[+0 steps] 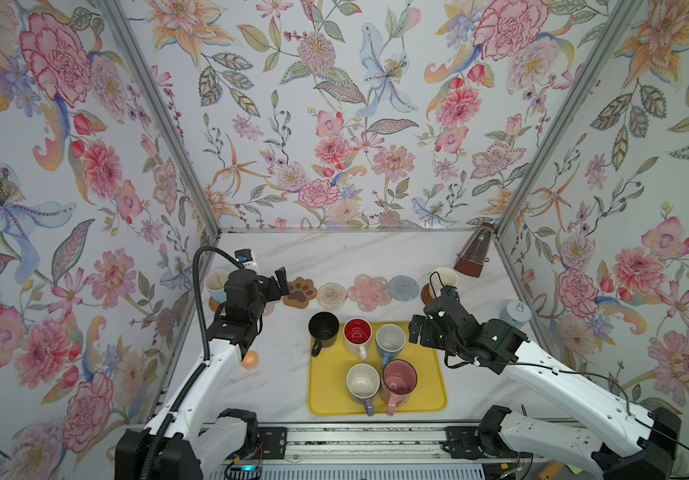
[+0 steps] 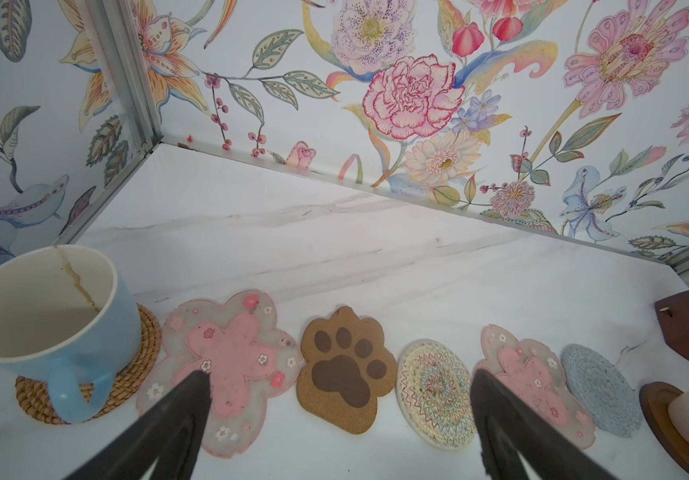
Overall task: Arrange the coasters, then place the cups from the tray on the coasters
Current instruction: 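Raise the left gripper off the mug while the right gripper moves to the tray, then lower the right gripper into the pink-inside patterned mug and lift it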
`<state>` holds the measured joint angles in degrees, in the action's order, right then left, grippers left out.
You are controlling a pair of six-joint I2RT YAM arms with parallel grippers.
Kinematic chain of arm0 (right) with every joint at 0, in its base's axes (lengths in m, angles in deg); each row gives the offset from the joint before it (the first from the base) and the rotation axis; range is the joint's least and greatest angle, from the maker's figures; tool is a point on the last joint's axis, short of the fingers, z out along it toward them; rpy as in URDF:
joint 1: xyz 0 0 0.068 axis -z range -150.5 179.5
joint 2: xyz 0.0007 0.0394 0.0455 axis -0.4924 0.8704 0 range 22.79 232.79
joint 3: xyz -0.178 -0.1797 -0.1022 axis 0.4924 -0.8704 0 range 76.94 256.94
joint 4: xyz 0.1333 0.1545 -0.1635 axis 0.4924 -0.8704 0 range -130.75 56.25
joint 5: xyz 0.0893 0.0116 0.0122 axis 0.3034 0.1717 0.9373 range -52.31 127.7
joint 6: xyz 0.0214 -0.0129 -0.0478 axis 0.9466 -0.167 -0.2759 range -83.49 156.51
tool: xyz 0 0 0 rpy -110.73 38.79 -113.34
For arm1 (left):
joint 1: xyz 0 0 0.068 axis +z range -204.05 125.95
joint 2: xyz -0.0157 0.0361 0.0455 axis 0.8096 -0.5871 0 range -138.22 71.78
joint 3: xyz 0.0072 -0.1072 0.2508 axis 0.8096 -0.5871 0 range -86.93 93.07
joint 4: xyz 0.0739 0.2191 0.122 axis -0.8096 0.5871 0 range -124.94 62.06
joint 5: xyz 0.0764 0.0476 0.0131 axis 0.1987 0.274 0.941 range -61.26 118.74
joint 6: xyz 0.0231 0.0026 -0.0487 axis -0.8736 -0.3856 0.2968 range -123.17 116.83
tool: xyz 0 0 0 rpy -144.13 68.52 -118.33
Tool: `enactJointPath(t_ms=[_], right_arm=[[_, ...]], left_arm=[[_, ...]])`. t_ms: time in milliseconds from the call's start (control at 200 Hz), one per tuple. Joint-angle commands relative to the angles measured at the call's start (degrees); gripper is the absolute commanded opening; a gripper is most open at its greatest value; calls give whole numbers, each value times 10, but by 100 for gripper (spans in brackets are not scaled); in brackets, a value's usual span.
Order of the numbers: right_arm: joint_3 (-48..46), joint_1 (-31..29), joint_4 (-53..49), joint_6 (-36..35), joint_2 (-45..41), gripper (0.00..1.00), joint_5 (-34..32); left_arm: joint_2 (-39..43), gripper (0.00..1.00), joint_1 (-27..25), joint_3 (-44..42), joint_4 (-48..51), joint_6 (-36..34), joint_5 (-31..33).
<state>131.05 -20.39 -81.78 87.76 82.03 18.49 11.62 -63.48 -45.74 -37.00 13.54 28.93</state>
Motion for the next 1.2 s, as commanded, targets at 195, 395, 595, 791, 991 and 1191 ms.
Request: enactJointPath(t_ms=[195,395,595,791,991,1191], right_arm=[[-9,-173,-79,212,4,99,-65],[1,-268,-110,292,13,98,-95],[5,-351,-134,361,35,98,-104],[18,-405,-135,393,75,98,-111],[30,-424,-135,387,117,98,-106],[35,-424,-135,370,138,93,-90]], left_arm=[[51,99,-3,-41,-15,4,-12],[73,99,-3,-49,-22,10,-32],[72,99,-3,-47,-20,16,-42],[82,99,-3,-50,-16,21,-50],[91,99,-3,-52,-16,23,-47],[93,99,-3,-55,-15,24,-44]])
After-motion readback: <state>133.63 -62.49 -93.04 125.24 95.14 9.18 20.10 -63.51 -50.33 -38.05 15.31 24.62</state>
